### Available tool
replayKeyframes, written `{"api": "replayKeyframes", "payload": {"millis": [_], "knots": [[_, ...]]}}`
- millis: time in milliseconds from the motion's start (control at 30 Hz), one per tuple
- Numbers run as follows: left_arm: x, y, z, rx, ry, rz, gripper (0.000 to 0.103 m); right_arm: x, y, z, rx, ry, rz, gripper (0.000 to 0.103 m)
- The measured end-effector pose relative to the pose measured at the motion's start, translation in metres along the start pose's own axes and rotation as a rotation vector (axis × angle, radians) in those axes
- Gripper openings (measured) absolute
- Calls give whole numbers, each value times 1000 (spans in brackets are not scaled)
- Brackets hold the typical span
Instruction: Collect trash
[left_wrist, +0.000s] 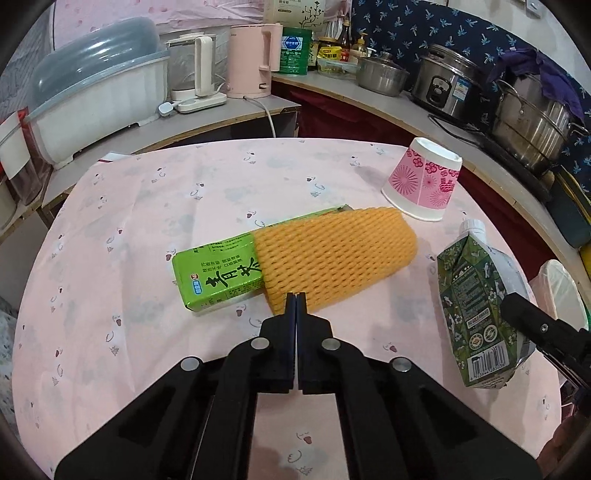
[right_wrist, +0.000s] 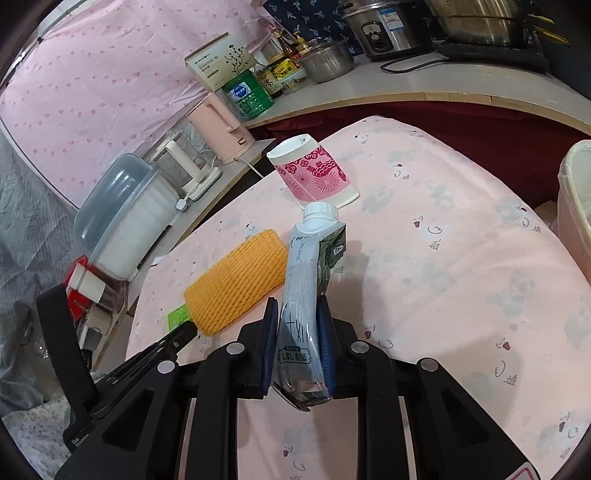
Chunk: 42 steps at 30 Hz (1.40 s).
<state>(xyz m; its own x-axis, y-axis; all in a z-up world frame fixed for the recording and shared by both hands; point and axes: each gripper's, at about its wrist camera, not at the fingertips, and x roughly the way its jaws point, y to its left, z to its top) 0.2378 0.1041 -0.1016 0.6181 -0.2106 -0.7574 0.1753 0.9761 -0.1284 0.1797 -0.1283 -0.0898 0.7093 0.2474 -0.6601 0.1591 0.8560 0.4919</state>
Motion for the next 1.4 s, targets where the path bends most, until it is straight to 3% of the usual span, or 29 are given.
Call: {"api": "replayKeyframes", "payload": {"millis": [333, 533, 667, 800, 933, 1000, 1200, 1267, 1300, 1333, 1400], "knots": [[-16, -9, -1, -34, 2, -61, 2, -24, -17, 5, 29, -41, -1, 20], [3, -8, 37, -29, -21, -15, 3, -26, -25, 17, 35, -56, 2, 20], [32, -7, 51, -31, 18, 12, 3, -24, -30, 24, 39, -60, 5, 20], [44, -17, 38, 4, 49, -2, 3, -23, -36, 25, 49, -56, 5, 20], [48, -36, 16, 46, 112, -63, 3, -23, -41, 21, 57, -48, 2, 20], [43, -44, 5, 68, 92, -47, 3, -25, -42, 19, 57, -45, 3, 20], [27, -56, -9, 58, 125, -124, 3, -36, -46, 13, 57, -53, 0, 20], [24, -59, -13, 61, 131, -116, 12, -37, -47, 12, 61, -54, 0, 20], [22, -61, -14, 56, 129, -123, 23, -39, -49, 11, 62, -55, 1, 20], [19, -62, -15, 53, 123, -123, 43, -40, -50, 10, 62, -56, 1, 20], [14, -66, -16, 50, 103, -111, 67, -42, -52, 10, 65, -56, 1, 20]]}}
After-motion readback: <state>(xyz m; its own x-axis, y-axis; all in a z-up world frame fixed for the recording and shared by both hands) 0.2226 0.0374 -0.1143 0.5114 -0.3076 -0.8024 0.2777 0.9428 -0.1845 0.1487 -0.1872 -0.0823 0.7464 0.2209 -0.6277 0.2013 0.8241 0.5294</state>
